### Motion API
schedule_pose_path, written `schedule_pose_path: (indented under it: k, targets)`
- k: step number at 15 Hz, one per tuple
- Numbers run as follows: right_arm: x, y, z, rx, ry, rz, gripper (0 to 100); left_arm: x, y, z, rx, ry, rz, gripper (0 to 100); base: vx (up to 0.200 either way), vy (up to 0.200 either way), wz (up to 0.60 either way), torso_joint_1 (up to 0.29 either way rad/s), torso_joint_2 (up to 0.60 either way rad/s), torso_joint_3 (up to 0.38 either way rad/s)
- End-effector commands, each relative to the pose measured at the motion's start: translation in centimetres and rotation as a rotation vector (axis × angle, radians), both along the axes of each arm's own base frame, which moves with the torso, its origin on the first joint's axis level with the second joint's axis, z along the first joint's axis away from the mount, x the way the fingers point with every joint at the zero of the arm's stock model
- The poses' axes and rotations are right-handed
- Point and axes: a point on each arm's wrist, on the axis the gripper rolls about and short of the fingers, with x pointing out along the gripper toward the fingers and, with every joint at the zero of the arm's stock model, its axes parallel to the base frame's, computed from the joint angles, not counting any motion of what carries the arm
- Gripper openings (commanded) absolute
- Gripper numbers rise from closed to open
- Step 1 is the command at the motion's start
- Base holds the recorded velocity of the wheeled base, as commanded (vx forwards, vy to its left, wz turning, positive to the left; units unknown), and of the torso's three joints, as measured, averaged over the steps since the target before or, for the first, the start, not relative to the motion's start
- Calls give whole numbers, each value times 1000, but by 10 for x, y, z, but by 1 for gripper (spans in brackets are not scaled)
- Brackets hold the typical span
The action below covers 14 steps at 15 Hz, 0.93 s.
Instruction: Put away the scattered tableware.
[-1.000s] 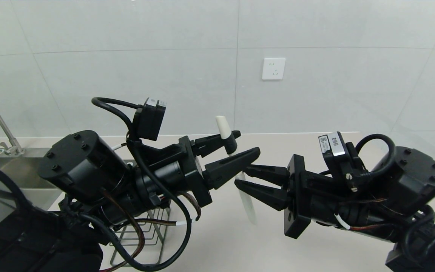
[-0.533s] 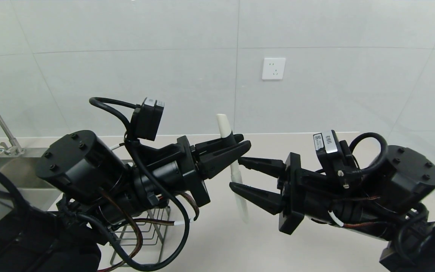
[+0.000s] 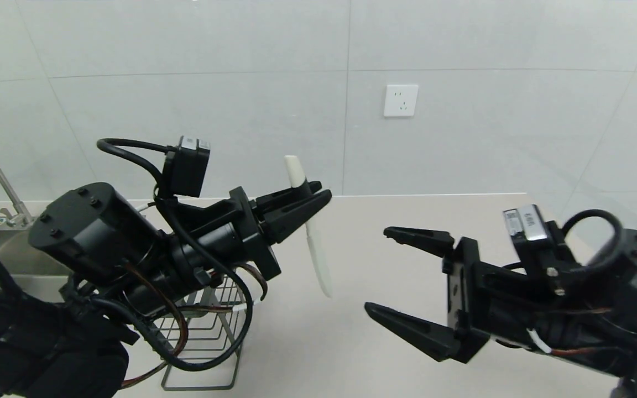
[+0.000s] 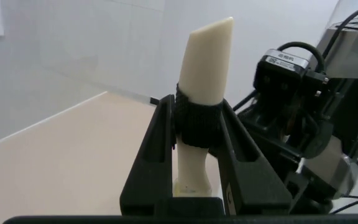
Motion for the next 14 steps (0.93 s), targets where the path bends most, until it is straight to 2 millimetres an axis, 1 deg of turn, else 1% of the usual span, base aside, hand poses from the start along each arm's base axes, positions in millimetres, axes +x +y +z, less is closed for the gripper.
schedule_pose_path:
  k: [1,3,5,6,7,8,9,11,12,13,14]
  targets:
    - [-48,-67,23,54,-82,-141,100,5,20,7,9,-62,79,0,0,0,0,0,0,0]
    - [-73,-99,35,101,-180,-252,100,4,25,9,15,-78,84,0,0,0,0,0,0,0]
    - [-97,-124,46,122,-287,-386,100,-4,26,5,28,-67,73,0,0,0,0,0,0,0]
    - [-111,-137,50,128,-327,-492,100,-8,28,4,41,-81,81,0,0,0,0,0,0,0]
    - [-127,-149,50,128,-348,-648,100,-9,29,2,58,-99,89,0,0,0,0,0,0,0]
    - [-141,-155,48,129,-354,-739,100,-10,31,2,64,-112,96,0,0,0,0,0,0,0]
    - [-167,-154,40,135,-379,-778,100,-12,31,4,64,-123,97,0,0,0,0,0,0,0]
    - [-208,-149,18,123,-452,-706,100,-14,31,6,60,-130,93,0,0,0,0,0,0,0]
    - [-222,-148,4,114,-474,-659,100,-14,32,7,57,-134,95,0,0,0,0,0,0,0]
    - [-228,-148,-1,108,-503,-635,100,-15,32,8,54,-137,95,0,0,0,0,0,0,0]
    - [-230,-150,-1,115,-515,-558,100,-17,33,11,48,-145,95,0,0,0,0,0,0,0]
